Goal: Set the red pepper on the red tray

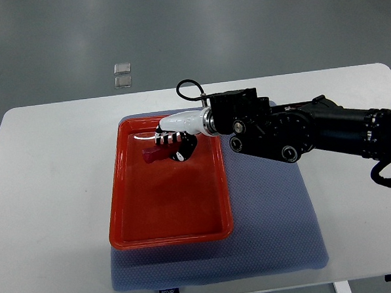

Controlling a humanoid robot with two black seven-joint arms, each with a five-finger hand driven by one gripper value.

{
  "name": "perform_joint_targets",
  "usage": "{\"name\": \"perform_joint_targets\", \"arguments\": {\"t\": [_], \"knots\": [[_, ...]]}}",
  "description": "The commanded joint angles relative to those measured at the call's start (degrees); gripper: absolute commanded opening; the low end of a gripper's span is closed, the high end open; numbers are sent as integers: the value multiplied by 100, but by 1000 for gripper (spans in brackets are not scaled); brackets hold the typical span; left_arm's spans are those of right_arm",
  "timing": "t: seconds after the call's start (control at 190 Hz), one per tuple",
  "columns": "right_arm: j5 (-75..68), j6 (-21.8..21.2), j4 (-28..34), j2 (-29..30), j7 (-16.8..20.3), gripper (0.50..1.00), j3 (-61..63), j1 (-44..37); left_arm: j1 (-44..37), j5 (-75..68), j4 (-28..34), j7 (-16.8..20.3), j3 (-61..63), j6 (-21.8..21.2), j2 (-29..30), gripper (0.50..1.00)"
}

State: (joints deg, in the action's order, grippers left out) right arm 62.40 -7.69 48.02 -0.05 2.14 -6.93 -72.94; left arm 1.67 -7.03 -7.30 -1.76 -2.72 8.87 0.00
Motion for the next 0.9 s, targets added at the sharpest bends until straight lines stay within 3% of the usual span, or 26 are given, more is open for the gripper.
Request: {"name": "perform_joint_targets", "arguments": {"t": [0.0,0.063,0.168,0.258,0.305,0.479,0.679,0.894], "knots": [[9,22,-20,5,6,500,-10,131,0,0,0,0,0,1,0,1000],[9,110,-20,5,14,500,-10,184,0,0,0,0,0,1,0,1000],[-9,233,-20,5,6,639,-1,193,0,0,0,0,0,1,0,1000],[-88,233,-20,5,-12,833,34,184,0,0,0,0,0,1,0,1000],[-96,198,-12,5,-38,878,34,175,0,0,0,0,0,1,0,1000],[-105,145,-12,5,-126,913,34,158,0,0,0,0,0,1,0,1000],[-105,93,-12,-4,-126,913,78,52,0,0,0,0,0,1,0,1000],[-105,216,-117,-575,-144,913,913,-150,0,0,0,0,0,1,0,1000]]}}
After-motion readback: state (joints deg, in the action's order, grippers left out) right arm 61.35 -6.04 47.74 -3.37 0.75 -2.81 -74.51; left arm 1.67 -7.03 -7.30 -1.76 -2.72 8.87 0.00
